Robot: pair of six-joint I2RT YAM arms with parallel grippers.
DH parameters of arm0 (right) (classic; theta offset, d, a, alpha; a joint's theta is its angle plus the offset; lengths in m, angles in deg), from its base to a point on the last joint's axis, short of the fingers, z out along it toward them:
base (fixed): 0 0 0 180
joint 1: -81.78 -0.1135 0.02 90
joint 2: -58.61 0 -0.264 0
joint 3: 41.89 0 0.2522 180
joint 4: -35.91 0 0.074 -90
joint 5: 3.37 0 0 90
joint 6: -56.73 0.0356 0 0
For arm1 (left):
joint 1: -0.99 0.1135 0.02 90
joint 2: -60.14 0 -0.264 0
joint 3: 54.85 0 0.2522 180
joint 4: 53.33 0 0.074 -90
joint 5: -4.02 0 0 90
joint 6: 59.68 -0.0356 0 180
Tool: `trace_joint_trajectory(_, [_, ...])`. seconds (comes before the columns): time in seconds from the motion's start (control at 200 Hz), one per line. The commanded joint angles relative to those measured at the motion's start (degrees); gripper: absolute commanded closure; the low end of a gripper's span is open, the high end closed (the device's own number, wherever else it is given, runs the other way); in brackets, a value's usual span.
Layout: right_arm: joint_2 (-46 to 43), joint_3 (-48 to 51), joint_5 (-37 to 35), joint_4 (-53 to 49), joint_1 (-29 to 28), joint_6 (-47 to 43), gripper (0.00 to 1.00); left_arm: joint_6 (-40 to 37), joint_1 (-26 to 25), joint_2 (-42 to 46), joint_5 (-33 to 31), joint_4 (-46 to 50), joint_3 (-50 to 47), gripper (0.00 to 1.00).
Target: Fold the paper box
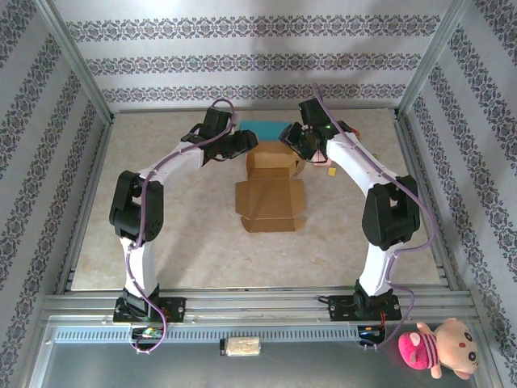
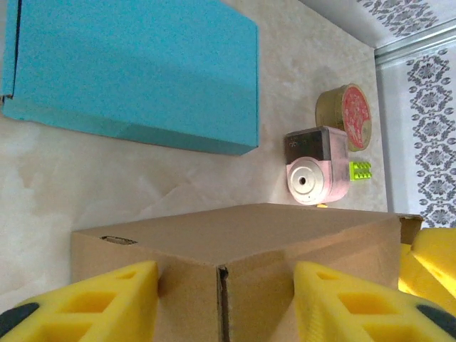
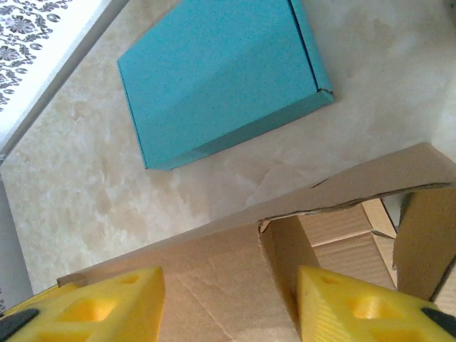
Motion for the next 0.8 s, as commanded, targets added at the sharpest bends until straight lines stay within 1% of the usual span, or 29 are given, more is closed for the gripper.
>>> trace_joint_trajectory(0.0, [-1.08,-0.33,-1.47,0.45,-1.0,-1.92,0.43,1.89,-0.11,0.82,-1.04,-4.38,-1.82,0.44])
trace_joint_trajectory(0.21, [-5.93,3.32,-7.31,0.75,-0.57,-4.72,0.38,1.77,0.07,-0.96,-0.5,-4.06,0.06,0.43])
trace_joint_trajectory(0.31, [-7.52,6.28,-6.67,1.96,-0.16,-4.64,0.37,1.9,0.18,-1.44,0.04,-4.05,0.64,0.43])
trace_joint_trajectory(0.445, [-9.66,11.77,-4.02,6.85,-0.15,-2.76,0.37,1.73,0.18,-1.51,-0.02,-3.82,0.77,0.43])
trace_joint_trajectory(0.56, [-10.71,17.08,-3.28,11.25,0.13,-1.09,0.37,1.37,0.34,-1.68,-0.23,-3.44,0.98,0.43])
trace_joint_trajectory(0.695, [-10.35,20.9,-2.71,14.5,2.04,-1.41,0.37,1.3,0.29,-1.85,-0.07,-3.36,1.15,0.43])
trace_joint_trajectory(0.795, [-11.19,25.23,-3.08,19.79,3.73,-1.2,0.35,1.15,0.3,-1.8,-0.16,-2.97,1.39,0.43])
